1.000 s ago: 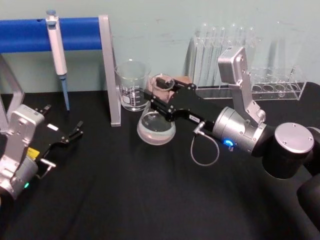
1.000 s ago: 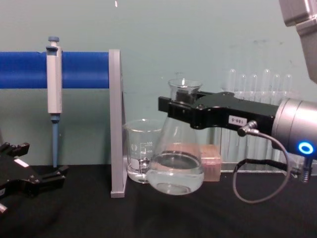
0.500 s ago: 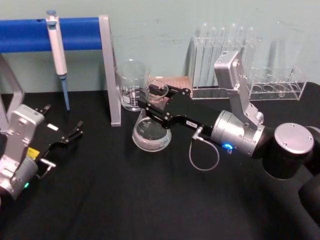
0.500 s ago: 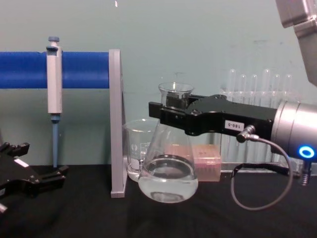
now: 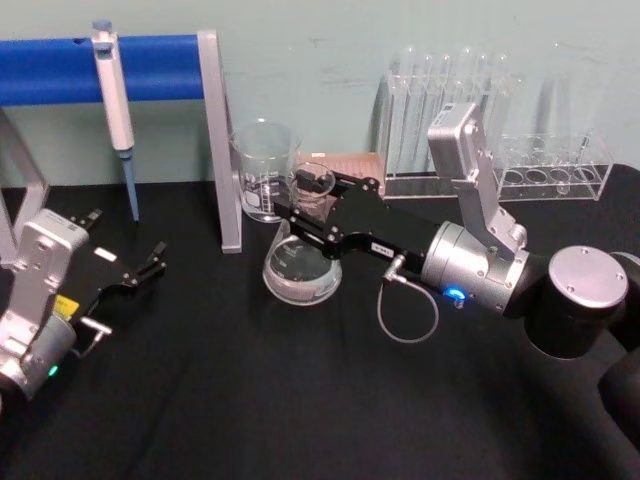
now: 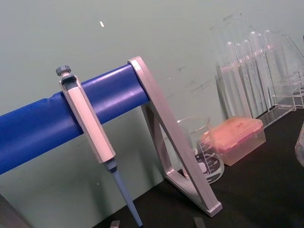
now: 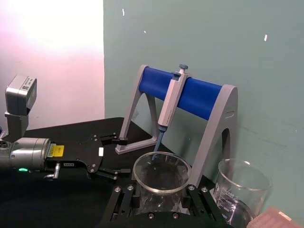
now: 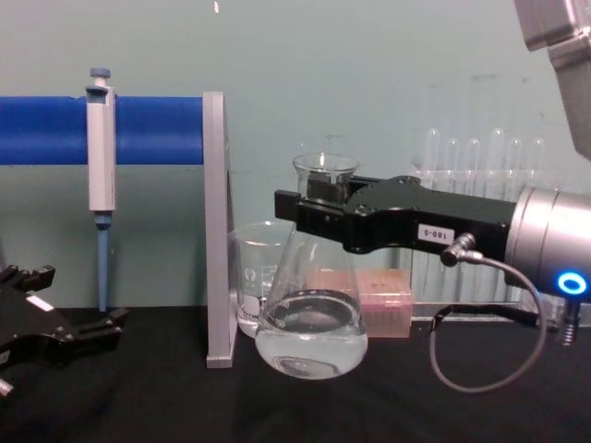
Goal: Grasp the erlenmeyer flask with one hand, shake it three times, then place it back.
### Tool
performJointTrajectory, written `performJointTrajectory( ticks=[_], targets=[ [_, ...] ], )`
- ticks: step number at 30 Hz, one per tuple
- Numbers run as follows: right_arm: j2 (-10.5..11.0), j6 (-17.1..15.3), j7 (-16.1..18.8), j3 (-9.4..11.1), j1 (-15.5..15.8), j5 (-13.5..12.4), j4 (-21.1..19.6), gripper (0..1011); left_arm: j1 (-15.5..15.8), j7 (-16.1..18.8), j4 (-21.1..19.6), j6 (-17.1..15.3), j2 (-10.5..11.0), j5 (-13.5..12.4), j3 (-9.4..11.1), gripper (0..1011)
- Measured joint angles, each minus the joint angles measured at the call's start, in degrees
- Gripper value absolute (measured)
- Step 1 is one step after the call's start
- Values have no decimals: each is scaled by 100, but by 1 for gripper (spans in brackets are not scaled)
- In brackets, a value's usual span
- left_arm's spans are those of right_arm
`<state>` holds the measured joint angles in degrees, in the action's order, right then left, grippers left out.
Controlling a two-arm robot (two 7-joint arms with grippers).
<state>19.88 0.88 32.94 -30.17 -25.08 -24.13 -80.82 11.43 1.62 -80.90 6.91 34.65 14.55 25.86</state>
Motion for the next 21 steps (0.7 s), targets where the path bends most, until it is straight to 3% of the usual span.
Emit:
performJointTrajectory(
  ticks=[21],
  targets=[
    [-86,143,-121,-83,-36,132,441,449,0,0,0,0,0,0,0,1001]
  ],
)
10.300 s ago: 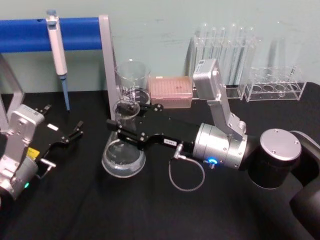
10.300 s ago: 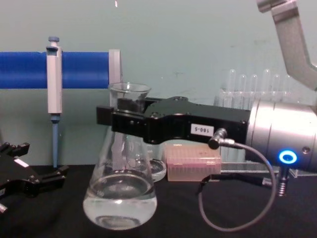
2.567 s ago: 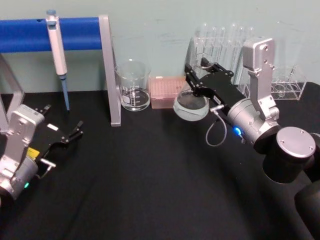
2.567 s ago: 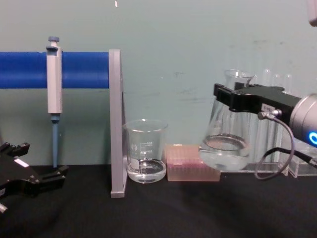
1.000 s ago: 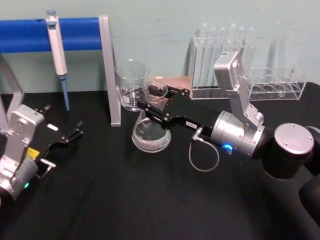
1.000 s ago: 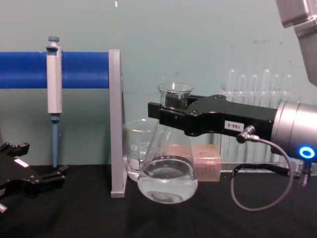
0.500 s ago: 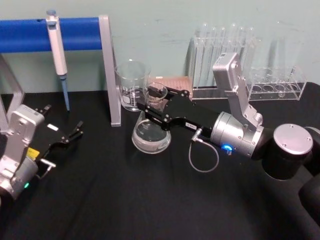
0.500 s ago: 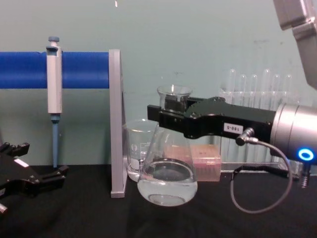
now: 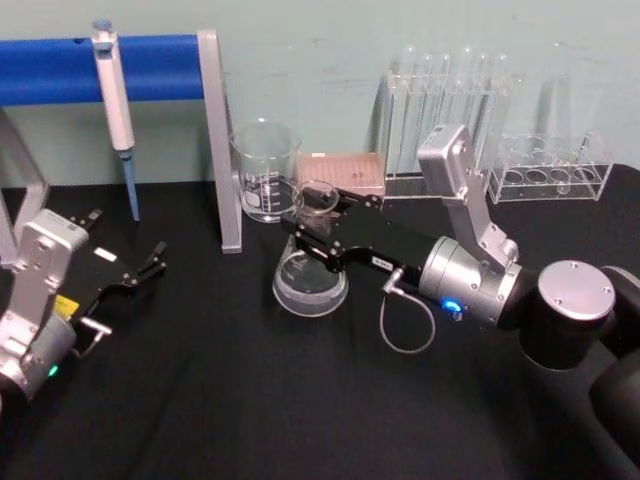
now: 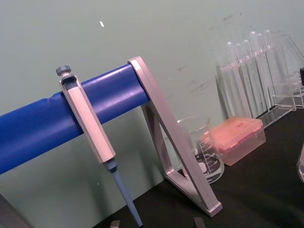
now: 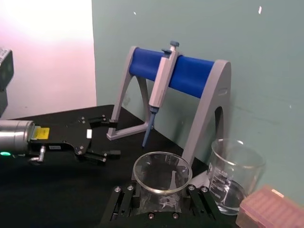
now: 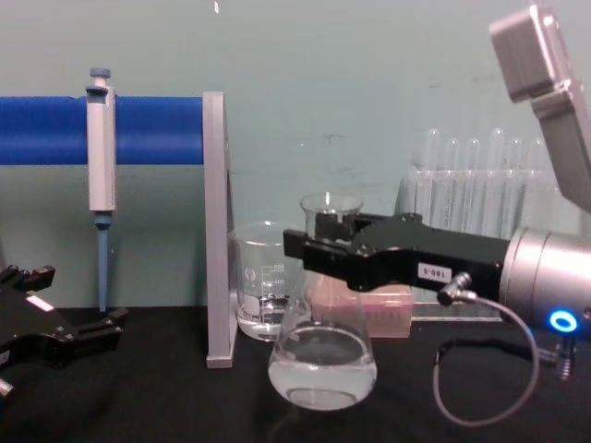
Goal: Grasp the erlenmeyer flask with one hand, shake it three times, then place it back.
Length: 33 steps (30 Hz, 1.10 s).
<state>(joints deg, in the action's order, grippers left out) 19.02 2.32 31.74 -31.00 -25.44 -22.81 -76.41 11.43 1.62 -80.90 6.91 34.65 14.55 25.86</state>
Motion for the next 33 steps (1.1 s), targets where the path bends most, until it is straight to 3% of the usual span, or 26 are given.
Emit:
performJointTrajectory(
  ticks=[18,33],
  targets=[
    [-206,170,-24,38,22,167,587,449,0,0,0,0,0,0,0,1001],
    [-299,149,-11,77,31,223,777,449,0,0,0,0,0,0,0,1001]
  ],
)
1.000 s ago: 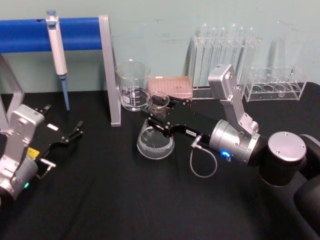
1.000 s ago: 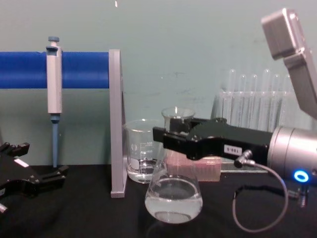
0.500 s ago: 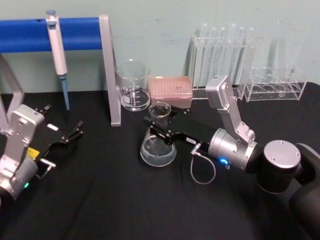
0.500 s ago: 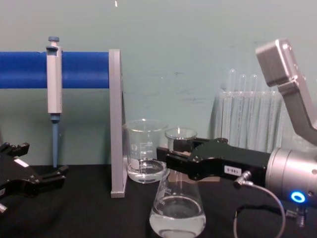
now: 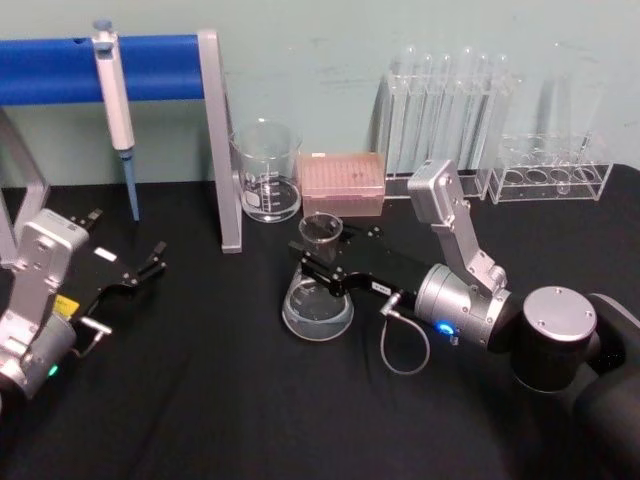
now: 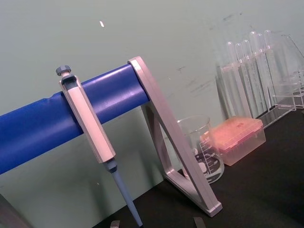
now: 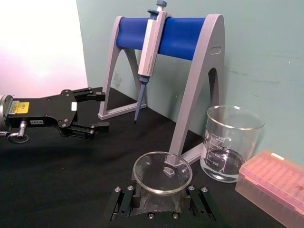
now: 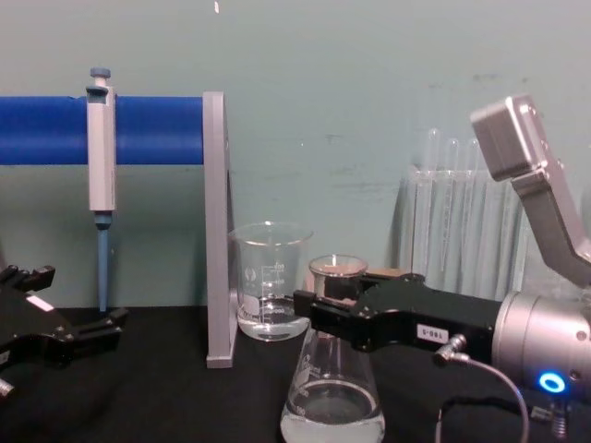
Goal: Grasp the erlenmeyer flask with one hand, shake it three times, then place it back.
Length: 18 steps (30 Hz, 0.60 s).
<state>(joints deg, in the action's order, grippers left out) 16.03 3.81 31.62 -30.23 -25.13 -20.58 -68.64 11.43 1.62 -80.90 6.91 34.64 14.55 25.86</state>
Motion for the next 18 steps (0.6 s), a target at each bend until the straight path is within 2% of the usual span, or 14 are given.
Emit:
performJointTrajectory(
  ticks=[18],
  targets=[
    [-15,-110,-37,2,-21,121,48,449,0,0,0,0,0,0,0,1001]
  ],
)
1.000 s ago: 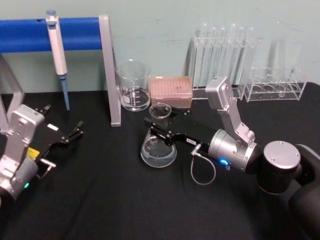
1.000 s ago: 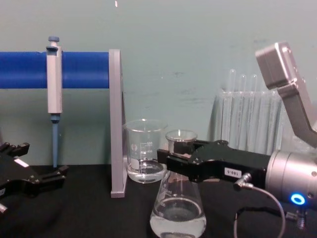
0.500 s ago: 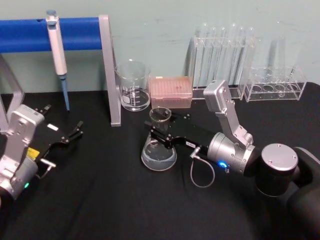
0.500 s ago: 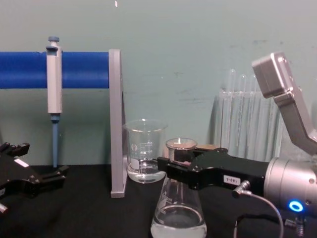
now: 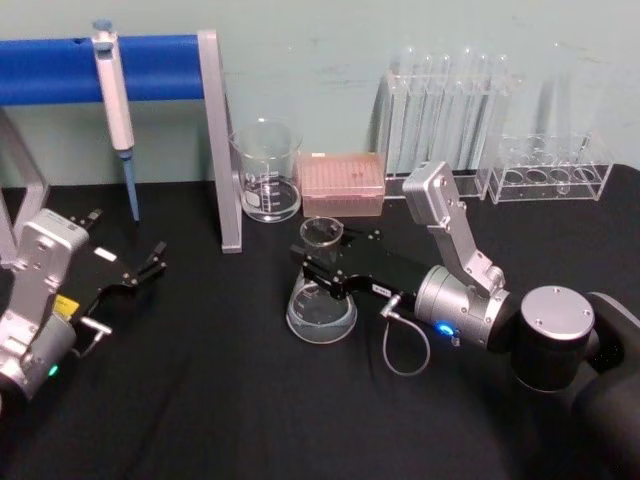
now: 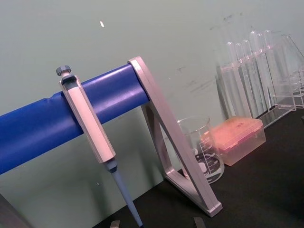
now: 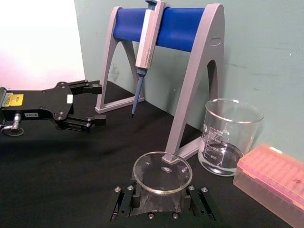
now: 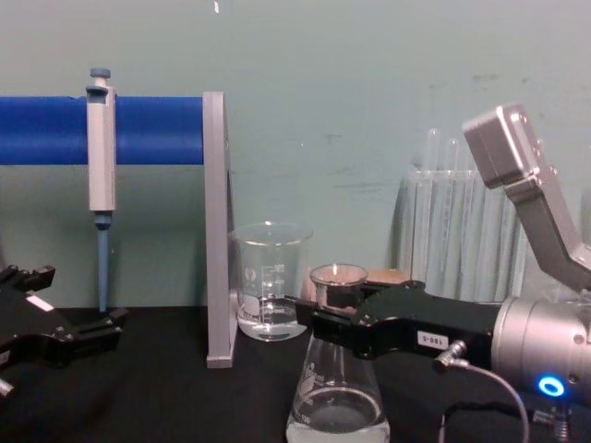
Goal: Grasp the erlenmeyer flask with one hand, shake it three times, then place it back.
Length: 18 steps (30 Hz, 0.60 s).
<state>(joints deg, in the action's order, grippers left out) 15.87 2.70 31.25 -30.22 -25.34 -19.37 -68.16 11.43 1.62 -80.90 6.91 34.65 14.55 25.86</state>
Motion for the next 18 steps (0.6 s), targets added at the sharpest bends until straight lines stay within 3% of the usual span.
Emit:
performJointTrajectory(
  ticks=[18],
  targets=[
    [3,7,3,2,3,-19,-1,465,0,0,0,0,0,0,0,1001]
  ],
)
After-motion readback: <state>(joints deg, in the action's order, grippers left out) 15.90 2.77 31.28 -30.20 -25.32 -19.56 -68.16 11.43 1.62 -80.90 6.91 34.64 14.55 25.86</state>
